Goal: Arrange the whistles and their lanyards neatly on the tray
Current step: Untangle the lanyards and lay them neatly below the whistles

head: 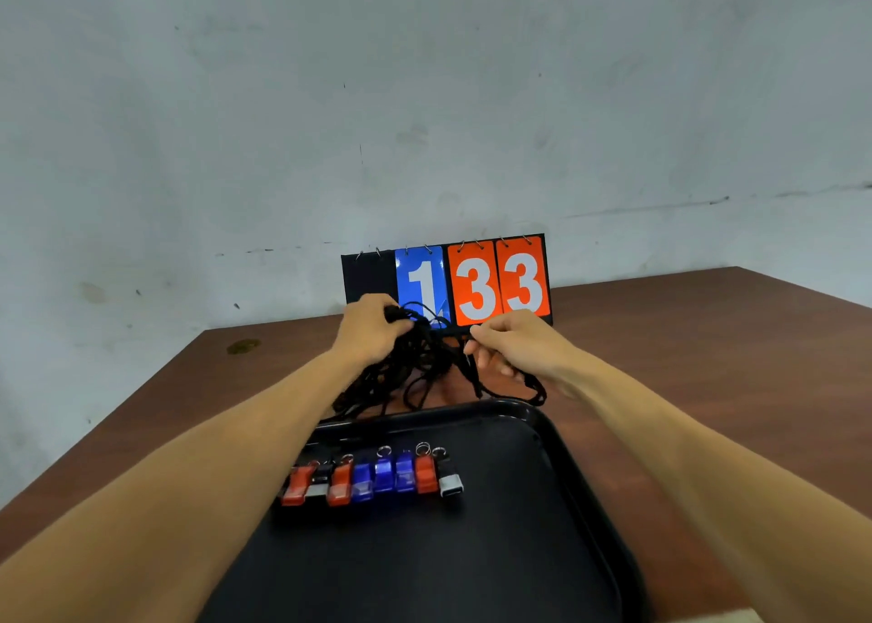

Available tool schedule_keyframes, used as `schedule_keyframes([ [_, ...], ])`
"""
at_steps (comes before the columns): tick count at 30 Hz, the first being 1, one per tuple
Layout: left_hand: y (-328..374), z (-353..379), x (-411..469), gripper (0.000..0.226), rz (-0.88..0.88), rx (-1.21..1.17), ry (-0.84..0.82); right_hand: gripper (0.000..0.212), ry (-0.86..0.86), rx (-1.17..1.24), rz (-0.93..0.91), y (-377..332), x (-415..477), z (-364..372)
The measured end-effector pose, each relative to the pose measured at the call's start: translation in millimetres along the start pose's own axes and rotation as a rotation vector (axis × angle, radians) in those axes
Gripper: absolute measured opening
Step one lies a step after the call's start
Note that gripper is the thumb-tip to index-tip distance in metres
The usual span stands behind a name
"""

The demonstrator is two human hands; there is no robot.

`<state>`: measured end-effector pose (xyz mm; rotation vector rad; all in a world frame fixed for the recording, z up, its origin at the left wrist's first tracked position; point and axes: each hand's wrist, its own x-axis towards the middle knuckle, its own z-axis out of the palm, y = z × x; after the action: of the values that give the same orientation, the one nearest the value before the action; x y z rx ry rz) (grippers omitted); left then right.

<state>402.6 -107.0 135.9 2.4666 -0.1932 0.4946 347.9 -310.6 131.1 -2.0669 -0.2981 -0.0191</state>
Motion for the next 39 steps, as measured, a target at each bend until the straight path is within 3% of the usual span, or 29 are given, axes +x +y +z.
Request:
schedule_keyframes([
  [2, -11, 0, 5, 0.019, -0.016, 0.019, 0.048, 0.033, 0.009, -0.068, -0.028, -2, 4, 1],
  [4, -24, 3, 4, 0.023, -0.016, 0.087, -0.047, 0.034, 0.020, -0.141, -0.048, -4, 5, 3],
  [7, -34, 4, -6, 0.062, -0.123, 0.324, -0.392, 0.036, 0.018, -0.213, -0.079, -6, 4, 5],
  [9, -30, -4, -13, 0.090, -0.190, 0.477, -0.521, 0.030, 0.014, -0.253, -0.092, -9, 2, 7],
  [12, -11, -20, -24, 0.110, -0.192, 0.481, -0.468, 0.019, -0.004, -0.302, -0.134, -20, -2, 11],
  [14, 2, -30, -32, 0.114, -0.136, 0.358, -0.375, 0.017, -0.009, -0.319, -0.195, -32, -8, 14],
  [17, 23, -45, -48, 0.095, 0.014, -0.014, -0.360, 0.017, 0.026, -0.346, -0.290, -52, -17, 16],
  [20, 39, -63, -68, 0.032, 0.141, -0.206, -0.393, 0.019, 0.061, -0.356, -0.349, -68, -28, 15],
  [21, 42, -69, -74, 0.023, 0.134, -0.288, -0.382, 0.020, 0.069, -0.356, -0.358, -72, -32, 14],
  [25, 43, -93, -99, 0.026, 0.026, -0.609, -0.470, 0.022, 0.097, -0.372, -0.372, -81, -54, 13],
  [28, 41, -111, -119, 0.030, -0.036, -0.613, -0.487, 0.025, 0.098, -0.418, -0.370, -85, -73, 15],
  [39, -6, -153, -176, 0.037, -0.245, -0.460, 0.120, 0.039, 0.061, -0.520, -0.298, -86, -136, 26],
])
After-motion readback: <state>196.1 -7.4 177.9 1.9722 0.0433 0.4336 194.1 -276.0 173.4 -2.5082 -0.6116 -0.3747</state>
